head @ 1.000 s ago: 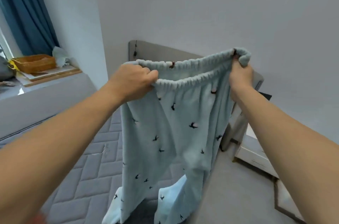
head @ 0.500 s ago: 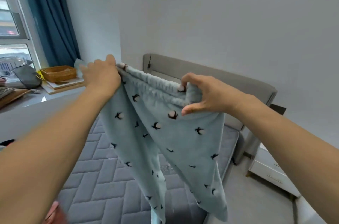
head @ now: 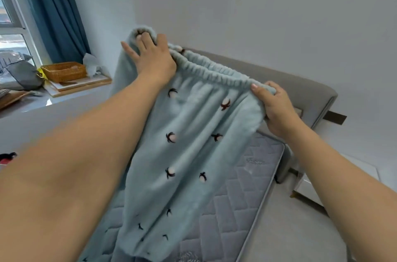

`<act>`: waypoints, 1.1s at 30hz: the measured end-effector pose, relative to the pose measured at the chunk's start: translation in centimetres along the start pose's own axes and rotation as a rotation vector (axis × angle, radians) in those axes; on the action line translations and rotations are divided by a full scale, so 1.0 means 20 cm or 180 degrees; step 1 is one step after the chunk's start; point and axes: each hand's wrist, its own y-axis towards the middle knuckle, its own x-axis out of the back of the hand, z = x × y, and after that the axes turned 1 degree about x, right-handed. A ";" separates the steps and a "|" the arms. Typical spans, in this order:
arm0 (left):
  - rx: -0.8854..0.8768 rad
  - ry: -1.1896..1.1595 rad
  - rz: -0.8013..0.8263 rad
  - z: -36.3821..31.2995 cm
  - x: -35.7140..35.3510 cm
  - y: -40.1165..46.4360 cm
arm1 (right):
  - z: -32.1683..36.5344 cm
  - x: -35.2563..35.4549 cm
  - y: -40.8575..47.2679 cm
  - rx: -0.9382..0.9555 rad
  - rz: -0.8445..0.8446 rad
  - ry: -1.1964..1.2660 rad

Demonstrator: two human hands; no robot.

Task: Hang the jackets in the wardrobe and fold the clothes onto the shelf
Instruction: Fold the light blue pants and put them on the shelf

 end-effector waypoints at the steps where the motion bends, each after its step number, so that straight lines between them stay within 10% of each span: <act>1: -0.0092 0.0122 0.0146 -0.04 -0.14 0.00 | -0.10 0.07 0.05 -0.0076 -0.0101 -0.0067; 15: -0.1182 0.1906 0.1871 -0.81 -3.04 0.11 | -2.35 1.36 1.07 -0.1699 -0.0069 -0.1683; 22: -0.1224 0.1164 0.2192 -1.20 -4.36 -0.01 | -3.47 1.87 1.54 -0.2383 -0.1461 -0.1379; 27: -0.1051 0.0433 0.2769 -1.04 -4.61 -0.63 | -3.97 1.88 1.31 -0.3836 -0.1714 -0.1064; 33: 0.0994 0.0240 0.2990 -0.58 -4.30 -1.28 | -4.11 1.51 0.90 -0.4657 -0.2061 -0.1426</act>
